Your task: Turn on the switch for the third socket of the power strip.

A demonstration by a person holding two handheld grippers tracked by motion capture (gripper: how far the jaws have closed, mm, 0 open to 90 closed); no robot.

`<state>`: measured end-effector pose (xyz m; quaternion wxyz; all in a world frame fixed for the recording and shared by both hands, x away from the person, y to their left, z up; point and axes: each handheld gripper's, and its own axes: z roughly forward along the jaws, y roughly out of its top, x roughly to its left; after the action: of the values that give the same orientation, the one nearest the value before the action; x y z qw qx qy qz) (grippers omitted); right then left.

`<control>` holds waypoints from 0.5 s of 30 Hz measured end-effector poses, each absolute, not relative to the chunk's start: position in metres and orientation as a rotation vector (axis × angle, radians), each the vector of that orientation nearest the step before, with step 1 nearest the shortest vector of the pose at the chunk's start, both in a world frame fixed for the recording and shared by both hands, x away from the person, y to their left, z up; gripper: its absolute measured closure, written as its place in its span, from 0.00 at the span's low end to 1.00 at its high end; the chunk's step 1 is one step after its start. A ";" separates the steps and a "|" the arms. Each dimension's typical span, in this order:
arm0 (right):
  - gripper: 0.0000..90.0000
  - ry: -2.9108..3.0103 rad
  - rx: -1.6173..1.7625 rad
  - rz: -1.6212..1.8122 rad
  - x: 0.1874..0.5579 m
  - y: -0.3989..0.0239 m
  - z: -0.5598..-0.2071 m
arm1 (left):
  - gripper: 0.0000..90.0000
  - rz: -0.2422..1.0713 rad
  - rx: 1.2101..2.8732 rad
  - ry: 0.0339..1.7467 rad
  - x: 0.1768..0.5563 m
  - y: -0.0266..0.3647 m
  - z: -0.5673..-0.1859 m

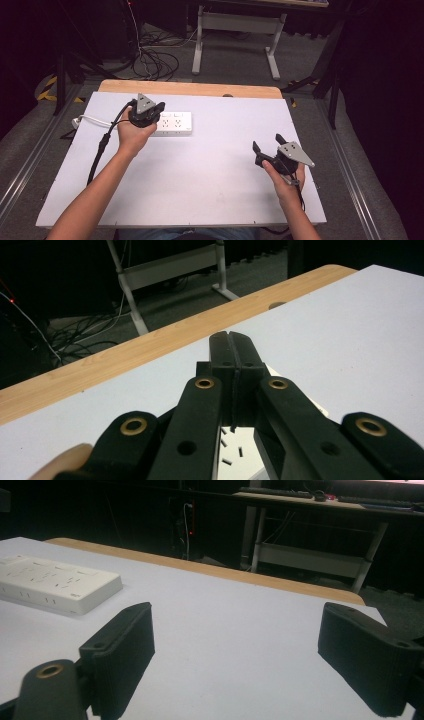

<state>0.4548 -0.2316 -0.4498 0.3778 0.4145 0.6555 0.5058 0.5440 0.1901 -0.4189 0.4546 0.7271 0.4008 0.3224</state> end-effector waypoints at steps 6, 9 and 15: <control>0.17 1.672 1.061 1.296 0.455 -0.232 -0.450 | 1.00 0.793 1.812 0.989 0.548 0.189 -0.422; 0.17 1.673 1.056 1.292 0.455 -0.232 -0.449 | 1.00 0.788 1.815 0.991 0.549 0.189 -0.423; 0.17 1.683 1.052 1.289 0.457 -0.230 -0.450 | 1.00 0.773 1.830 1.001 0.556 0.188 -0.427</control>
<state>0.4573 -0.2295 -0.4502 0.3781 0.4118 0.6583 0.5042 0.5558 0.1881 -0.4268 0.4426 0.7377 0.4035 0.3116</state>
